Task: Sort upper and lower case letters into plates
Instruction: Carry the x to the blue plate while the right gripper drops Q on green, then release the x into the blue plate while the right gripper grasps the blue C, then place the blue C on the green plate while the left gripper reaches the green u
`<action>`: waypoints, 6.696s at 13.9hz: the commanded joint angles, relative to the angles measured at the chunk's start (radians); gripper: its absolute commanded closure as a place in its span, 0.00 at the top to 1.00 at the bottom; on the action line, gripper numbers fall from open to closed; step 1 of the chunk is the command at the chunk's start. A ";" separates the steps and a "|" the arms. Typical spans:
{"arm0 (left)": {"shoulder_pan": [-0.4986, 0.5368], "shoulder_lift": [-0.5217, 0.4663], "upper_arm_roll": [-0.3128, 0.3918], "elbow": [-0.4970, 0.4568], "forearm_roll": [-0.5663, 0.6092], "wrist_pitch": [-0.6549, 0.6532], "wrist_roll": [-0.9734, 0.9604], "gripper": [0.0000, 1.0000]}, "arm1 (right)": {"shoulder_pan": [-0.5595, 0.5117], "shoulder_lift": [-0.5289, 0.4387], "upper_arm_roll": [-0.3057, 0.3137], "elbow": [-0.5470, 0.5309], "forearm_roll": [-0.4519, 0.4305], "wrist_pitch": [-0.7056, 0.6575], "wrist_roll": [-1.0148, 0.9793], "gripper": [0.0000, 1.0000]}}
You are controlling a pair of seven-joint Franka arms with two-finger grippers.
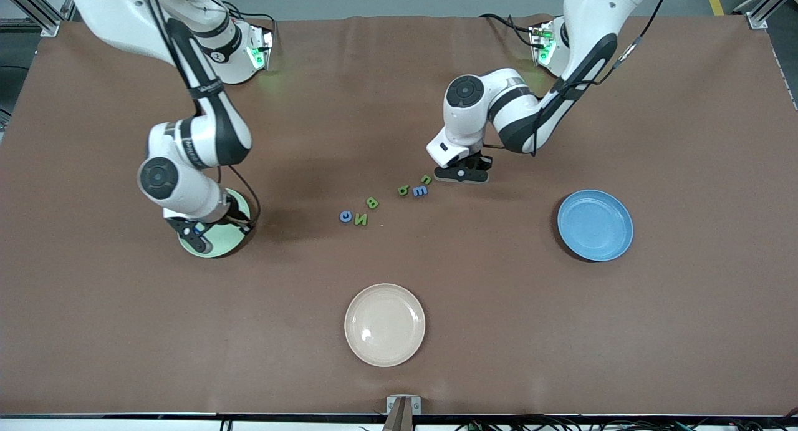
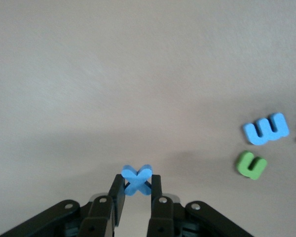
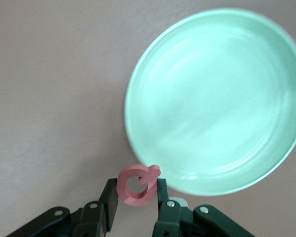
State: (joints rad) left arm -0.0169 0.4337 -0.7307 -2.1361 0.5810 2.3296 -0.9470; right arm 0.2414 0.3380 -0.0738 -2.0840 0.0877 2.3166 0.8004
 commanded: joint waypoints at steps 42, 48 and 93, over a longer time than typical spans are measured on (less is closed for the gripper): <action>0.904 0.160 -0.199 -0.082 0.252 0.022 0.774 0.09 | 0.381 0.283 0.026 0.228 0.004 0.132 0.787 0.99; 0.904 0.180 -0.199 -0.082 0.292 0.022 0.738 0.11 | 0.407 0.296 0.026 0.228 0.004 0.136 0.801 0.90; -0.155 0.346 -0.032 0.283 0.132 -0.041 0.030 0.79 | -0.217 0.032 -0.004 -0.128 0.007 0.141 -0.399 0.16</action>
State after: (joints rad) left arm -0.1632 0.7744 -0.7695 -1.8682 0.6968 2.2823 -0.9228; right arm 0.0405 0.4110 -0.1000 -2.1794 0.0885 2.4571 0.4005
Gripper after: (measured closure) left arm 0.203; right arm 0.661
